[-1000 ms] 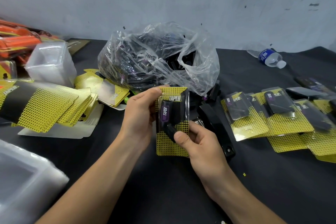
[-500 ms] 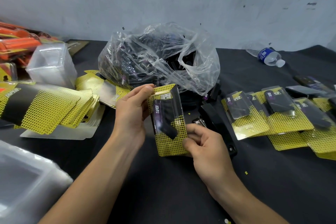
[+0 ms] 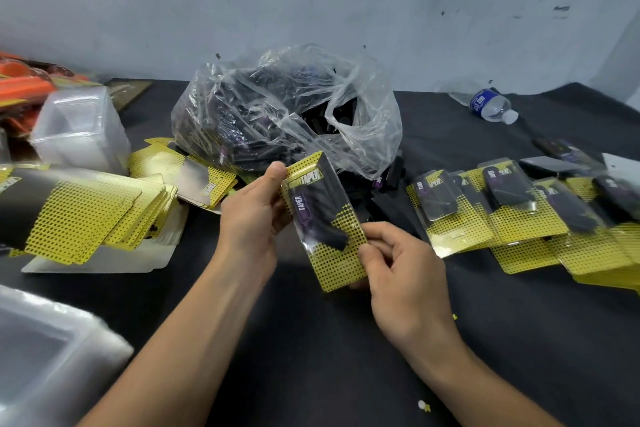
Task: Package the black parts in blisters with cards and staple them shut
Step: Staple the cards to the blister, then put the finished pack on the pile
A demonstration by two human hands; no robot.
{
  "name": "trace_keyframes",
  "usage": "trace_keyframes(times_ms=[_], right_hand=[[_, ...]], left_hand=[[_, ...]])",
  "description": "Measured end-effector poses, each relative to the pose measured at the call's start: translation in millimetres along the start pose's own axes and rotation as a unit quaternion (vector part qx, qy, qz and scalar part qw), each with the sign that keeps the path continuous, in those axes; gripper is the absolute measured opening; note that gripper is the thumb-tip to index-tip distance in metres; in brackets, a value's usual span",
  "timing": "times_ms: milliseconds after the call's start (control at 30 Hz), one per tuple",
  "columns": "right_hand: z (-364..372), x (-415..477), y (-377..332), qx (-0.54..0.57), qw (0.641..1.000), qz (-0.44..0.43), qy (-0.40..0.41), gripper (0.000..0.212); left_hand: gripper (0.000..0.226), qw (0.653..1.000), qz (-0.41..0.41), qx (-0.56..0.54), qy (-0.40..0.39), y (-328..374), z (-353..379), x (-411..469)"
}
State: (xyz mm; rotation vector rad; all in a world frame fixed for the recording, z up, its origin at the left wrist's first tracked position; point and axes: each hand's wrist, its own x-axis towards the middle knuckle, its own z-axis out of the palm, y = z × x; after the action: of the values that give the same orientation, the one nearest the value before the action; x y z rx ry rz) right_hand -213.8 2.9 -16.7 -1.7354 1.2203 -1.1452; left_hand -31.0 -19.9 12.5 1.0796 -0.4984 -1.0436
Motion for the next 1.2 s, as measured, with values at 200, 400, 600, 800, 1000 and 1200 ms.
trace_keyframes(times_ms=[200, 400, 600, 800, 1000, 1200], right_hand=[[-16, 3, -14, 0.054, 0.999, 0.001, 0.005, 0.037], [-64, 1, -20, 0.096, 0.991, 0.021, 0.087, 0.038], [-139, 19, -16, 0.079, 0.965, 0.077, 0.240, 0.034], [-197, 32, -14, -0.130, 0.931, 0.164, 0.298, 0.015], [-163, 1, -20, -0.205, 0.941, 0.063, 0.260, 0.025], [-71, 2, -42, -0.142, 0.985, -0.006, 0.100, 0.022]], left_hand=[[0.031, 0.995, 0.027, -0.004, -0.094, 11, 2, -7], [0.021, 0.981, 0.007, 0.090, -0.170, 10, 36, -34], [0.028, 0.913, -0.027, 0.232, -0.333, -5, 115, -75], [0.074, 0.878, -0.006, 0.313, -0.363, -24, 163, -83], [0.034, 0.920, 0.075, 0.318, -0.215, -25, 128, -68], [0.032, 0.970, 0.068, 0.197, -0.123, -2, 64, -63]])
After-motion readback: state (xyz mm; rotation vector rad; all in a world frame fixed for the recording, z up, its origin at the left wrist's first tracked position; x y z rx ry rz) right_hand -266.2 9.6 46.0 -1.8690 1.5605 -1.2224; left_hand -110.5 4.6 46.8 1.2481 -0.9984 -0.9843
